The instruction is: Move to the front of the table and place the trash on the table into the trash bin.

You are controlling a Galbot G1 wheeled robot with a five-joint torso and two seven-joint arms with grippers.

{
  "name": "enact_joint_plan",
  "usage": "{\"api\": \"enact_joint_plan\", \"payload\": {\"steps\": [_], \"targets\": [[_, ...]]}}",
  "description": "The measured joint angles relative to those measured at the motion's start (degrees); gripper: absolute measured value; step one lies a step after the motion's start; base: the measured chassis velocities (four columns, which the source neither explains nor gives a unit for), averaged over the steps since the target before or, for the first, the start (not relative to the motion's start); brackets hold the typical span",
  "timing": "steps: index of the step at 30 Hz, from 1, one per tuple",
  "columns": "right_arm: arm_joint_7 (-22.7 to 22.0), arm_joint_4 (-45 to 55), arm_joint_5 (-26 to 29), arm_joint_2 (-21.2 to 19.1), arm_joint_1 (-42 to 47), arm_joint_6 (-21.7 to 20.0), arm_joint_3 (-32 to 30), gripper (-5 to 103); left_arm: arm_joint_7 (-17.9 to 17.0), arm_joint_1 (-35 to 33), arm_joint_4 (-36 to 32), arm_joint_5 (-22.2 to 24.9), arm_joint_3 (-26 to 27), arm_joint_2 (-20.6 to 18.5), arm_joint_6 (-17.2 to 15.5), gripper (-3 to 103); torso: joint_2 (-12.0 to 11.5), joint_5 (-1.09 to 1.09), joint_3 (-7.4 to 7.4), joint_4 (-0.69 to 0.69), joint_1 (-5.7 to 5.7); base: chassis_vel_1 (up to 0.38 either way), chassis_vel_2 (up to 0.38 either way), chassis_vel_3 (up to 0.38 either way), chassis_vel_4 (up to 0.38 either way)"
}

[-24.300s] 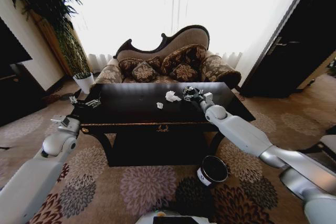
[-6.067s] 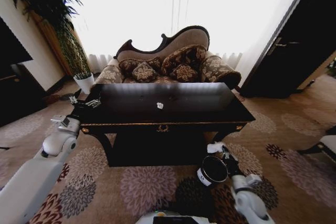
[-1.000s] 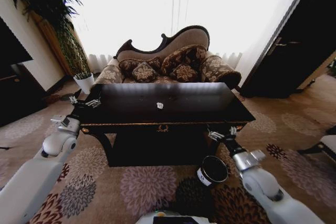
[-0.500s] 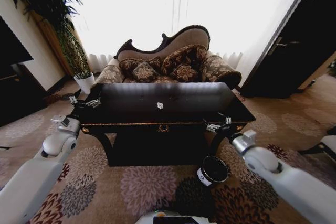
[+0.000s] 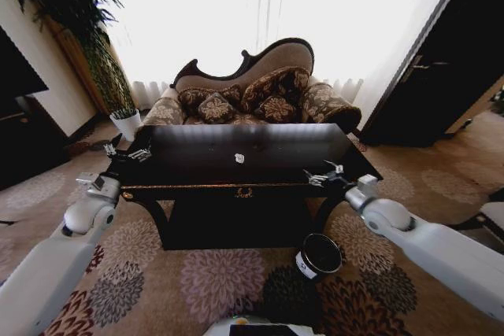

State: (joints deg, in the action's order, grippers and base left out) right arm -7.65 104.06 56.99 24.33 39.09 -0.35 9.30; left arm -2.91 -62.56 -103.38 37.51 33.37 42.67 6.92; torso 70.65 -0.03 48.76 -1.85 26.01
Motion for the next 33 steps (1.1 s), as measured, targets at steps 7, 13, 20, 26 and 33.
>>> {"api": "enact_joint_plan", "payload": {"steps": [7,13,20,26,33], "targets": [[-1.44,-1.84,2.2,3.23,-12.82,-2.14,13.3,100,0.0,0.0,0.0,0.0,0.0,0.0,0.0,100,0.0,0.02,0.0,-0.01,0.0,0.0,0.0,0.0,0.0],[-2.65,-4.54,2.99,7.24,-24.94,-3.48,24.61,100,-0.01,0.0,0.0,0.0,0.01,0.0,0.0,100,0.01,-0.03,-0.01,-0.01,-0.01,0.0,0.0,0.0,0.0],[-4.63,-8.22,4.52,13.67,-33.36,-5.18,33.01,100,0.0,0.0,0.0,0.0,0.0,0.0,0.0,100,0.01,0.02,0.0,0.0,0.0,0.0,0.0,0.0,0.0],[-5.98,-9.56,4.45,17.35,-35.09,-5.83,35.24,100,0.0,0.0,0.0,0.0,0.0,0.0,0.0,100,0.01,0.01,0.0,-0.01,0.0,0.0,0.0,0.0,0.0],[-7.2,-11.04,4.29,20.93,-36.13,-6.52,36.67,100,0.0,0.0,0.0,0.0,0.0,0.0,0.0,100,0.01,0.01,0.0,-0.01,-0.01,0.0,0.0,0.0,0.0]]}}
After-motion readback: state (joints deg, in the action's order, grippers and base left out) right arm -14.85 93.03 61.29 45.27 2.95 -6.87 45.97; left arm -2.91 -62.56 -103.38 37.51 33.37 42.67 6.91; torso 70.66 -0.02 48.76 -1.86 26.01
